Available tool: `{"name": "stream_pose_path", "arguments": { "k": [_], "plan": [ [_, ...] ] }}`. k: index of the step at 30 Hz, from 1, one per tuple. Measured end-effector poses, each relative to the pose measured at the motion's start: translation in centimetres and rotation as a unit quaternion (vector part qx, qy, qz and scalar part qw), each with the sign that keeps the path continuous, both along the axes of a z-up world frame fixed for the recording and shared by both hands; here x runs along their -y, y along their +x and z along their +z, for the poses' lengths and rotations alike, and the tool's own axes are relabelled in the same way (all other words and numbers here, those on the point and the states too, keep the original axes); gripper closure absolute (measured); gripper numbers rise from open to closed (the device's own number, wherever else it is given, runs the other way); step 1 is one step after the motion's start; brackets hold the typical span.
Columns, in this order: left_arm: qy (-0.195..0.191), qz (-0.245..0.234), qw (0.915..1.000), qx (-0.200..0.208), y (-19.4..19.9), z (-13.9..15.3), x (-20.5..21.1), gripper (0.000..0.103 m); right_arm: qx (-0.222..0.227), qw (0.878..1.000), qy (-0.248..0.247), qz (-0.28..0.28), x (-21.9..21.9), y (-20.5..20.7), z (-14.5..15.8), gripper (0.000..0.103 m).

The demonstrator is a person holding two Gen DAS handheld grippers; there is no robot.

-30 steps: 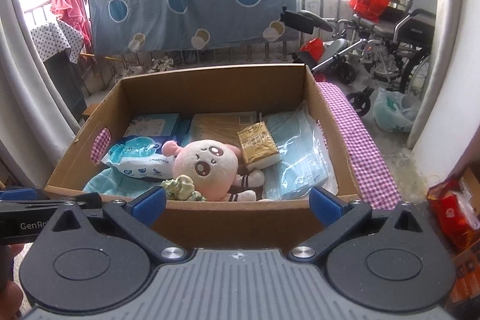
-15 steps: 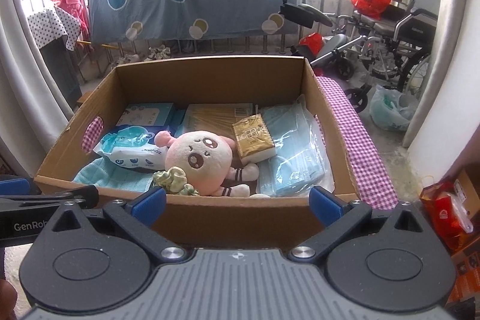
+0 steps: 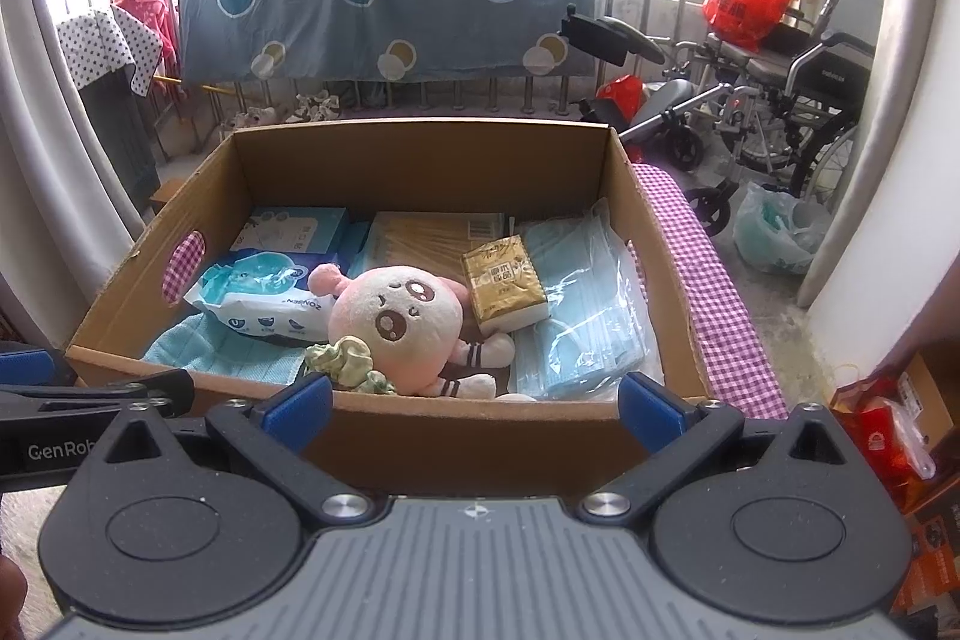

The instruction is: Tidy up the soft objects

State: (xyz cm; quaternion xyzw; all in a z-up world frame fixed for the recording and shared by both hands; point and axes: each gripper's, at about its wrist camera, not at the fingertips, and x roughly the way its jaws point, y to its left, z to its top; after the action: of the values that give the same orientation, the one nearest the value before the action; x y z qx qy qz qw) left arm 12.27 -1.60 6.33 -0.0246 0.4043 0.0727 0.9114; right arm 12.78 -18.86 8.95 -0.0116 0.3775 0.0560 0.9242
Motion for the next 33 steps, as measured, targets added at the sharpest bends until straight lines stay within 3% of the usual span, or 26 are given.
{"name": "stream_pose_path", "arguments": {
  "k": [33],
  "plan": [
    [-0.001,0.000,1.0000,-0.004,0.08,-0.11,-0.23,0.001,0.003,1.000,-0.008,0.002,-0.17,-0.06,0.36,0.000]
  ]
}}
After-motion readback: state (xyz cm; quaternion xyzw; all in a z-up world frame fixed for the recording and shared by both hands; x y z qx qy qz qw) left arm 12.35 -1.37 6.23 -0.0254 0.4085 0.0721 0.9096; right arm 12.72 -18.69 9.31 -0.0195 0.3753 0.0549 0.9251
